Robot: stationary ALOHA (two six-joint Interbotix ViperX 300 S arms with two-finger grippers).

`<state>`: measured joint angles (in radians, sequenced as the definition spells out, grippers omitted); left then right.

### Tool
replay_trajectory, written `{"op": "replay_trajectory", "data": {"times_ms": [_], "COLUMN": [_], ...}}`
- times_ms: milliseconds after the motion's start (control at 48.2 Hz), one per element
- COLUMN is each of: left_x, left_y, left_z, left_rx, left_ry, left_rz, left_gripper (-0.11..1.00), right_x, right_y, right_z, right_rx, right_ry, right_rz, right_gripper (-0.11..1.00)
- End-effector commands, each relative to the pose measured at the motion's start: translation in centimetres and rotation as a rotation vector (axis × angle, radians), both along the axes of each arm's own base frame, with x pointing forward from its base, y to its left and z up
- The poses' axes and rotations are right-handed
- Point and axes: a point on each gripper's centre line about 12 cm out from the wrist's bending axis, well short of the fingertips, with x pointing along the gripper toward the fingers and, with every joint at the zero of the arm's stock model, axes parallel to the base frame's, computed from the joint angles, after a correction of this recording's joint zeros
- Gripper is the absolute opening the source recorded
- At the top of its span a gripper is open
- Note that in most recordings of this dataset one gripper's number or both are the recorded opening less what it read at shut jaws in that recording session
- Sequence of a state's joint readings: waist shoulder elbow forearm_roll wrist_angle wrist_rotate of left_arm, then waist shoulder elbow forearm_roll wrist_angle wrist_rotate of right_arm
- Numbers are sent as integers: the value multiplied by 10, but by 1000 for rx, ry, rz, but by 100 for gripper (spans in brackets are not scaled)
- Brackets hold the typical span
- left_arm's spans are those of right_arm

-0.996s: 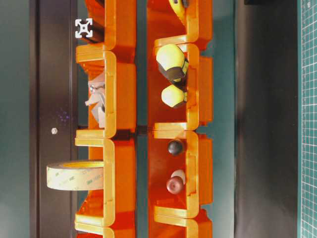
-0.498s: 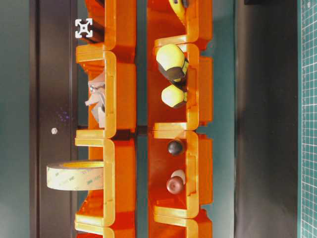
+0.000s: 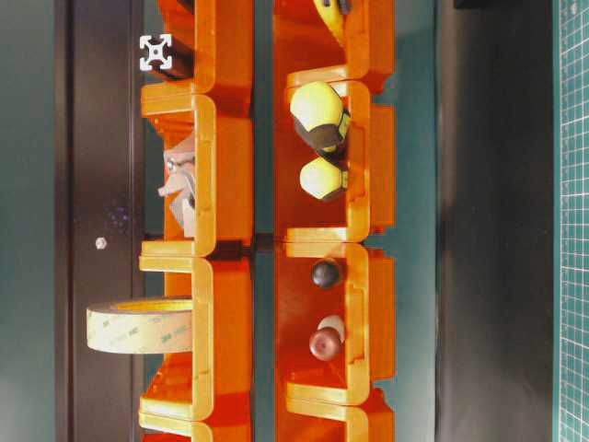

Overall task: Pick cutter from container rack with right arm.
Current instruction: 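Close the right gripper on the yellow cutter's handle in the rack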

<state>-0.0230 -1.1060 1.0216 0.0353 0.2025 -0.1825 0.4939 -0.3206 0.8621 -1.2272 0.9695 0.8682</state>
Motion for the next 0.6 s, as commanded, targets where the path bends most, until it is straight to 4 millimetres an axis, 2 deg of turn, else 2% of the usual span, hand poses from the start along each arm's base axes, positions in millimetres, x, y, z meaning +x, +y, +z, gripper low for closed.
{"op": "replay_trajectory", "data": {"times_ms": [0, 125, 581], "left_x": [1, 1, 0], "left_y": [0, 0, -1], "left_z": [10, 9, 11], "left_rx": [-2, -4, -4], "left_ry": [-23, -21, -31], "left_rz": [-1, -1, -3], "left_gripper": [0, 0, 0], "right_x": [3, 2, 7], "right_y": [0, 0, -13], "right_z": [7, 5, -10], "right_rx": [6, 8, 21], "right_ry": [-34, -32, 5], "right_rz": [-8, -7, -24], "right_gripper": [66, 63, 63]}}
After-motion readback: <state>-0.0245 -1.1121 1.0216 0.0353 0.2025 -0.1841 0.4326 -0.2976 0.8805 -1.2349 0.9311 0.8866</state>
